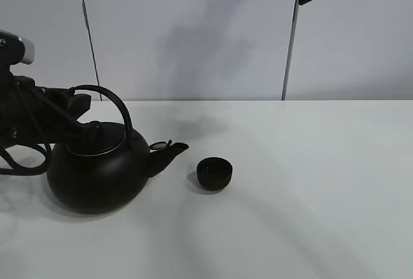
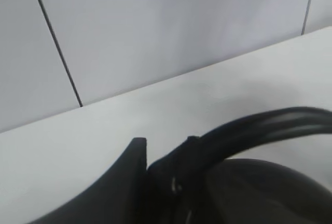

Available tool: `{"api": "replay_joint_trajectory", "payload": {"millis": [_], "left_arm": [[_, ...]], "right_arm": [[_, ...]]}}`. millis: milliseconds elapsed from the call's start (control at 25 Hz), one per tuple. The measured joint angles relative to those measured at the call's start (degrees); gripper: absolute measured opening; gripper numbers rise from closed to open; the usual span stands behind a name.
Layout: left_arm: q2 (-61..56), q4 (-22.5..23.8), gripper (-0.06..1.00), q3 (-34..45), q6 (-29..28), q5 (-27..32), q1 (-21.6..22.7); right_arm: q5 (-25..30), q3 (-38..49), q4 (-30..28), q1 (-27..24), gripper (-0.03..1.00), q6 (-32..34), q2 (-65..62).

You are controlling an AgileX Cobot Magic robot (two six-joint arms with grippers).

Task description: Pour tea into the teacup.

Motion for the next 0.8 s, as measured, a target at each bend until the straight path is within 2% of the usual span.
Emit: {"api": "replay_joint_trajectory", "payload": {"millis": [120,360,480,800], "left_arm": [[0.0,1.8,0.31,0.0,-1.6,-0.1,0.0],[-0.2,2.2,0.39,2.2,-3.5,-1.6,0.0],[-1.0,2.2,0.47,3.7,-4.1,-2.4,0.0],[-8.3,2.8,0.6,5.5,-4.1,0.7,0.0]], "right_arm": [[0.0,0.0,0.0,0.0,0.66,0.0,0.0],[0.0,0.0,0.0,0.0,0.66,0.0,0.0],[0.0,0.0,0.0,0.0,0.66,0.0,0.0],[0.0,0.0,0.0,0.0,0.66,0.0,0.0]]}}
